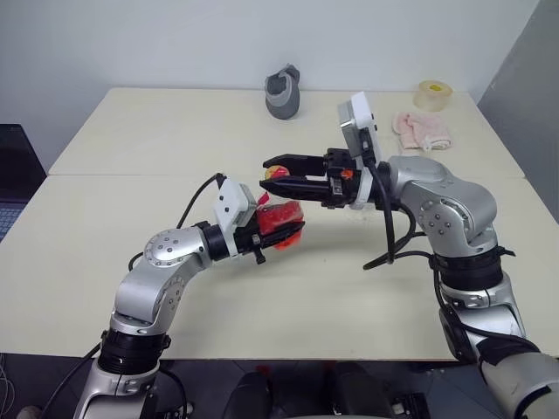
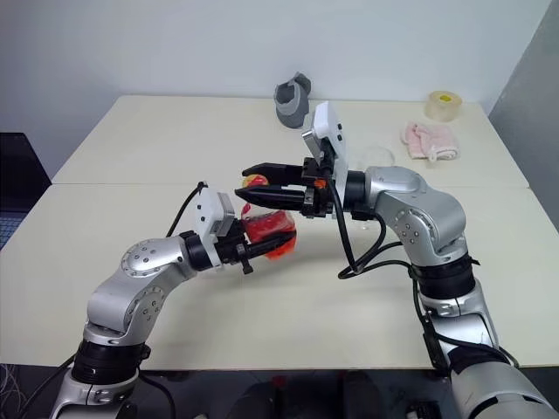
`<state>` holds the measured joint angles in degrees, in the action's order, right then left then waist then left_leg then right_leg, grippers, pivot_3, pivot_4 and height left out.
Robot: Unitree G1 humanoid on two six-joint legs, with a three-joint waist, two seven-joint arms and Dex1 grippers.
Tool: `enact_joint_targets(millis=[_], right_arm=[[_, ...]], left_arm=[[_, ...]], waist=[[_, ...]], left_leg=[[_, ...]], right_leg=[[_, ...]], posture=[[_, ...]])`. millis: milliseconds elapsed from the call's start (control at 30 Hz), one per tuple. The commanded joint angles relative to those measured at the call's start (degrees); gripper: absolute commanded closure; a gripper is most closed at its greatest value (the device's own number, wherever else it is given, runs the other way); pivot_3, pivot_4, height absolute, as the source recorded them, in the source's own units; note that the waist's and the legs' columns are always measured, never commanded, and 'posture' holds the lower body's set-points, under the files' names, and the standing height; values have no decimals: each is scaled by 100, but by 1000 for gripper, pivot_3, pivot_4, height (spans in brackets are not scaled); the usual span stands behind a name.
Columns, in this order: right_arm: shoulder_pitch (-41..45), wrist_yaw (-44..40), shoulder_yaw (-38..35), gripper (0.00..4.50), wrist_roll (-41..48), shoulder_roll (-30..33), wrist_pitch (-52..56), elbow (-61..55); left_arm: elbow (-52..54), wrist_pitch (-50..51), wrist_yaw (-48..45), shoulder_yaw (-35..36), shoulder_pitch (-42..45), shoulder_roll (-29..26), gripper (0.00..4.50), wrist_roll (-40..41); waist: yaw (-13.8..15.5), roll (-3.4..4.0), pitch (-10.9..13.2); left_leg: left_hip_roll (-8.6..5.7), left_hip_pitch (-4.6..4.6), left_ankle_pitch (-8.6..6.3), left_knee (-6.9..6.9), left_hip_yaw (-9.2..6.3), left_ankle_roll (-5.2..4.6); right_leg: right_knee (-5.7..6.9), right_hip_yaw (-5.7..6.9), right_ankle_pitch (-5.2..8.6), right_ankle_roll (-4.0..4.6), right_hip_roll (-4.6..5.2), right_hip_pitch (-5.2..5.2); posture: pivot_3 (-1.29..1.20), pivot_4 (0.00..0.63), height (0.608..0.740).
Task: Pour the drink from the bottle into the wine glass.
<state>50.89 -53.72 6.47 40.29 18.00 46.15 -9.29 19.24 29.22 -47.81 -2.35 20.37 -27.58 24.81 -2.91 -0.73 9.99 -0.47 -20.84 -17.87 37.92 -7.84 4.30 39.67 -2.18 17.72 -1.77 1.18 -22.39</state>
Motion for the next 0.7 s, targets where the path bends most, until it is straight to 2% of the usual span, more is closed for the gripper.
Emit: enact_joint_targets(millis=[33, 100, 200, 300, 533, 700], right_arm=[[96, 118, -431, 1124, 438, 243, 382, -346], [-46, 378, -683, 459, 691, 429, 712, -624], [-224, 905, -930, 459, 902, 509, 1017, -967], [-418, 1486, -960, 459, 718, 513, 1018, -1282], [-570, 2446, -569, 459, 71, 223, 709, -1501], [-469, 2687, -315, 459, -317, -20, 477, -1336]], left_arm=[[163, -64, 128, 148, -19, -58, 2741, 54], [96, -64, 198, 244, -91, -103, 2741, 44], [-8, -112, 322, 275, -178, -98, 2741, -10], [-232, -222, 574, 151, -88, 85, 2741, -164], [-785, -523, 739, -181, 323, 561, 2741, -445], [-1168, -748, 705, -289, 625, 765, 2741, -564]], waist=[[14, 0, 0], [44, 0, 0], [75, 0, 0], [86, 1, 1], [103, 1, 1], [100, 1, 1]], left_leg=[[0, 0, 0, 0, 0, 1], [-2, -3, 0, 0, -1, 0], [-2, -5, 0, -4, -1, 1], [0, -5, -1, -6, 2, -1], [-3, -5, 0, 0, 7, 1], [-2, -5, 7, -3, 7, 14]], right_leg=[[-2, 0, 0, 0, 1, 0], [-6, 0, 0, 0, 4, 0], [-16, -1, 0, 0, 5, 1], [-15, -2, 0, 0, 4, 0], [-13, -2, -3, -4, 4, 2], [-15, -2, -3, -4, 3, -1]], posture=[[0, 150, 740], [0, 150, 740], [0, 150, 740], [0, 150, 740], [0, 150, 740], [0, 150, 740]])
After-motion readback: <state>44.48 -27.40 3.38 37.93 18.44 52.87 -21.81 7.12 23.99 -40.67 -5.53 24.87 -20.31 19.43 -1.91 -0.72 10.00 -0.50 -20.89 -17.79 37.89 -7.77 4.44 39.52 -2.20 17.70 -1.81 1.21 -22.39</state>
